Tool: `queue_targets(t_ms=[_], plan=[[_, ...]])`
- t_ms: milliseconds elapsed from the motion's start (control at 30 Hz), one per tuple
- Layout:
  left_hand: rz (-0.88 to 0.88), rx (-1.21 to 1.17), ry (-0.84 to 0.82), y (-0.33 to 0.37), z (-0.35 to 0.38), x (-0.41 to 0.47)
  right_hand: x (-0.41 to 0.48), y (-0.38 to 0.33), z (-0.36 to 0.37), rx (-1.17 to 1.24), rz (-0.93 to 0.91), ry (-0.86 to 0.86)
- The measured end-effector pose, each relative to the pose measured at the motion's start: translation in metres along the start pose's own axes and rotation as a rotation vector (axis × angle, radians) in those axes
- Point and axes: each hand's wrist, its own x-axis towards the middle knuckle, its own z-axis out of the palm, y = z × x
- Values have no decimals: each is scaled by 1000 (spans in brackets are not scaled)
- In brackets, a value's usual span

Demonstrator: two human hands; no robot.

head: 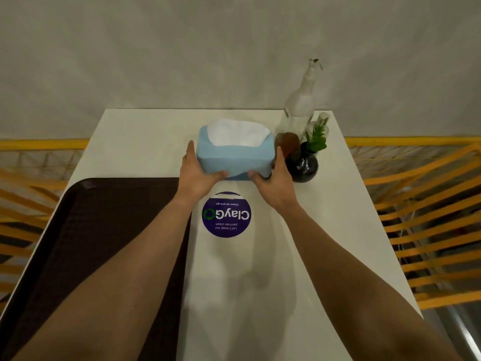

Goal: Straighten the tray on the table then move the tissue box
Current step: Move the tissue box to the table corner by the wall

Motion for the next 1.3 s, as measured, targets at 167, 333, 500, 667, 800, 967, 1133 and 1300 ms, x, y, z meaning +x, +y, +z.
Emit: queue_targets(t_ms=[167,333,500,667,800,967,1133,1300], plan=[[-23,-51,-24,-4,2,4,5,8,2,-15,32,-40],[-7,-46,19,-5,4,7,6,9,4,-54,66,-31],[49,-56,27,-4,-5,6,7,1,4,-61,81,-26],[82,-83,46,-7,-34,6,6,-23,15,-57,57,-34],[102,-84,68,-14,-71,9,4,-51,37,-42,27,-60],[108,-68,97,-32,-128,15,1,-87,82,-27,10,-84],[102,-63,119,-58,-187,21,-4,-121,138,-6,11,-116],[88,-78,111,-86,-239,34,-5,-147,189,-35,-4,-122]])
